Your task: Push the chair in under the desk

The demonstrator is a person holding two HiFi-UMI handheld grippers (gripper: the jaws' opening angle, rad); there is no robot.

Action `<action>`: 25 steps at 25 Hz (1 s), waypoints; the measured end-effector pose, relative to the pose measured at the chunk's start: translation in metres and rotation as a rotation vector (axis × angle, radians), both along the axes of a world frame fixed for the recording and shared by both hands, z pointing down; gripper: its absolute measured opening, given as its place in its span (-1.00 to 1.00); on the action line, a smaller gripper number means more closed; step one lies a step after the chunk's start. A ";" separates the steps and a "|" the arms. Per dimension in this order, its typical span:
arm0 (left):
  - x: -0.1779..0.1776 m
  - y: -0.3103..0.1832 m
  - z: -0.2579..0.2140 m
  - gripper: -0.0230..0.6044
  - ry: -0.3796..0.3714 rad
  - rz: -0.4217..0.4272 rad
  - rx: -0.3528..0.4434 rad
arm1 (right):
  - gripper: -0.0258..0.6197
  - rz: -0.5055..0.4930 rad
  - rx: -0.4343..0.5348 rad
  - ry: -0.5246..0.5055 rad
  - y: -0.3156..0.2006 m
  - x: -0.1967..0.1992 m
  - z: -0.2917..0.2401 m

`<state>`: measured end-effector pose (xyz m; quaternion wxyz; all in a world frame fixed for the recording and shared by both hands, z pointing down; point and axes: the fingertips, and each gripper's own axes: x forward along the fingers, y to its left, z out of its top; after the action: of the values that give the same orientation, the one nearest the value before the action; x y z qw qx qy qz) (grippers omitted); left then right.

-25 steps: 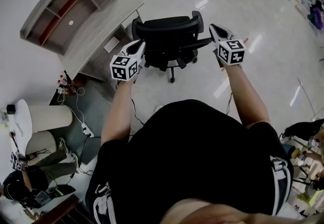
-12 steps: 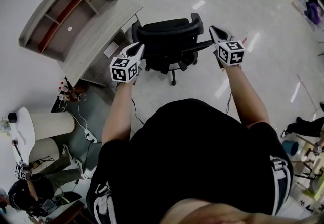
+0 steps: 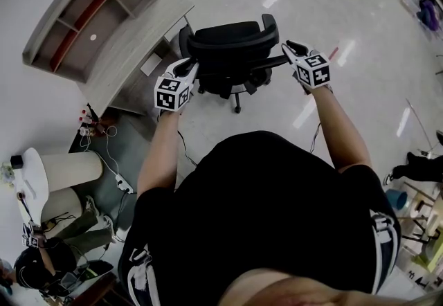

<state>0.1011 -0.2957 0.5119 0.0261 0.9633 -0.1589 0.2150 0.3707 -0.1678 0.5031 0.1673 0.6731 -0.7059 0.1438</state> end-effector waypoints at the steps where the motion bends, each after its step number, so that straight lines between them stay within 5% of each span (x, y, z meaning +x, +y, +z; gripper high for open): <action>1: 0.000 -0.002 0.005 -0.64 -0.018 0.009 0.002 | -0.70 -0.024 -0.027 0.015 -0.002 -0.002 0.007; 8: 0.010 -0.005 0.046 -0.26 -0.223 0.109 0.023 | -0.51 -0.179 -0.178 0.110 -0.007 -0.014 0.050; 14: 0.023 -0.003 0.086 -0.06 -0.435 0.282 0.127 | -0.41 -0.278 -0.286 0.217 -0.010 -0.018 0.086; 20: 0.024 0.001 0.118 0.03 -0.575 0.394 0.133 | -0.27 -0.371 -0.357 0.280 -0.013 -0.022 0.111; 25: 0.022 0.000 0.144 0.05 -0.681 0.457 0.145 | -0.12 -0.475 -0.432 0.451 -0.012 -0.022 0.128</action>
<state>0.1231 -0.2955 0.6556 -0.1443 0.8468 0.0448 0.5099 0.3483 -0.1800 0.6309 0.4846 0.4551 -0.7410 0.0949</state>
